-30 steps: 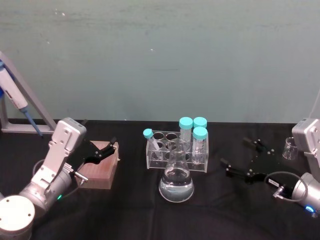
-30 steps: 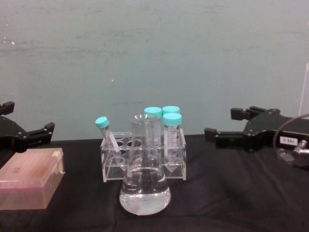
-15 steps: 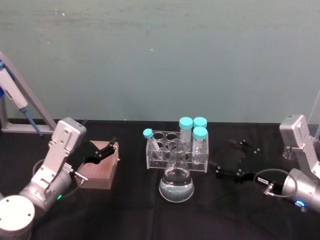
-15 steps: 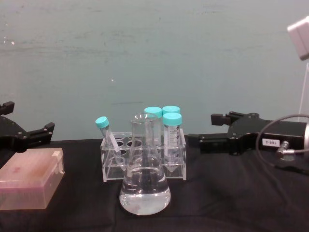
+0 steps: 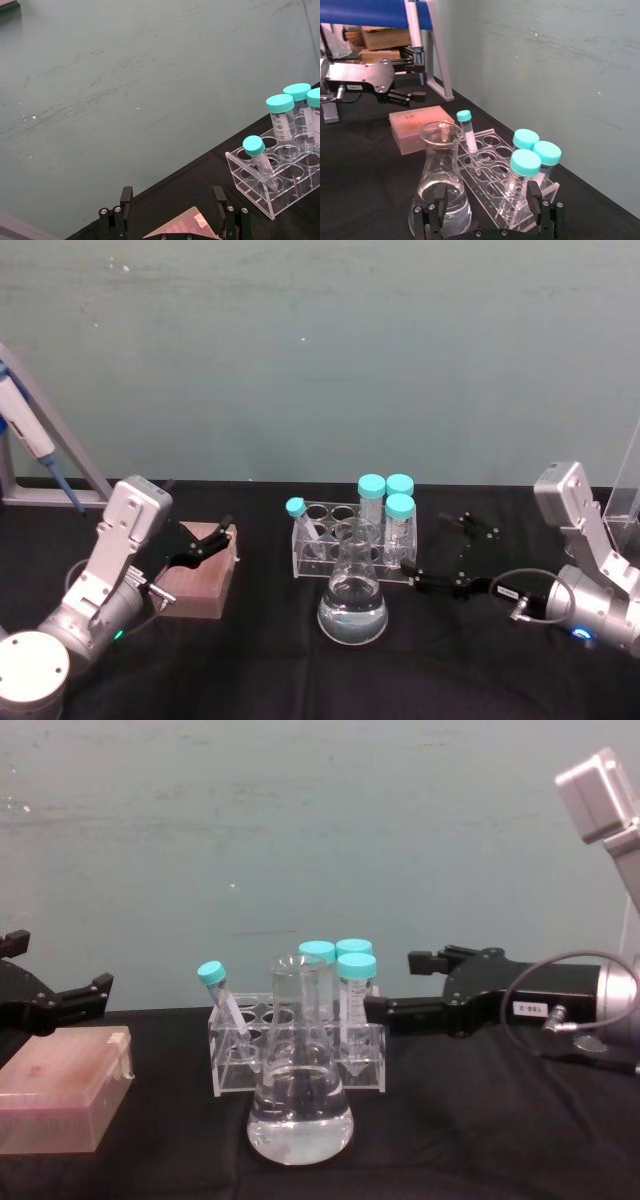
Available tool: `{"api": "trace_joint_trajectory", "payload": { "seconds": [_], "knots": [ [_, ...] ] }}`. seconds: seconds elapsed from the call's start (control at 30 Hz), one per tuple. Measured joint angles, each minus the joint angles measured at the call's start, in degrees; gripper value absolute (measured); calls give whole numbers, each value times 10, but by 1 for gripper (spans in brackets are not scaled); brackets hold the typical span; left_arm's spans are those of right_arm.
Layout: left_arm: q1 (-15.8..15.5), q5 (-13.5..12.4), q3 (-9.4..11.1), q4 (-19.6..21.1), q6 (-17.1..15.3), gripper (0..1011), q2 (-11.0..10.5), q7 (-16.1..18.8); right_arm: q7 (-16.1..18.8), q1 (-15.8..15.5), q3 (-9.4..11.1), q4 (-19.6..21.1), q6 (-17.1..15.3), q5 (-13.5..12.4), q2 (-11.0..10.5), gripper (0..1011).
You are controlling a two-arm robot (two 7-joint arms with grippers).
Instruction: Place the experimental apparatus aside using one hand.
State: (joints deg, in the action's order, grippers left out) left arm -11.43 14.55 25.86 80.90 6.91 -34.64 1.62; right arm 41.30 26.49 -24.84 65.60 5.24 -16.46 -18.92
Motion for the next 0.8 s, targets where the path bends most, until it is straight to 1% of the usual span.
{"api": "trace_joint_trajectory", "payload": {
  "seconds": [0.03,0.07,0.2,0.4,0.8],
  "knots": [
    [0,0,0,0,0,1000,0,0,4,5,-4,-4,1,-1,1,1004],
    [0,0,0,0,0,1000,0,0,4,5,-4,-4,1,-1,1,1004],
    [0,0,0,0,0,1000,0,0,23,16,-18,-15,3,-11,3,1004],
    [0,0,0,0,0,1000,0,0,36,25,-31,-24,6,-22,5,1004],
    [0,0,0,0,0,1000,0,0,50,43,-54,-41,14,-36,10,1004]
  ]
}}
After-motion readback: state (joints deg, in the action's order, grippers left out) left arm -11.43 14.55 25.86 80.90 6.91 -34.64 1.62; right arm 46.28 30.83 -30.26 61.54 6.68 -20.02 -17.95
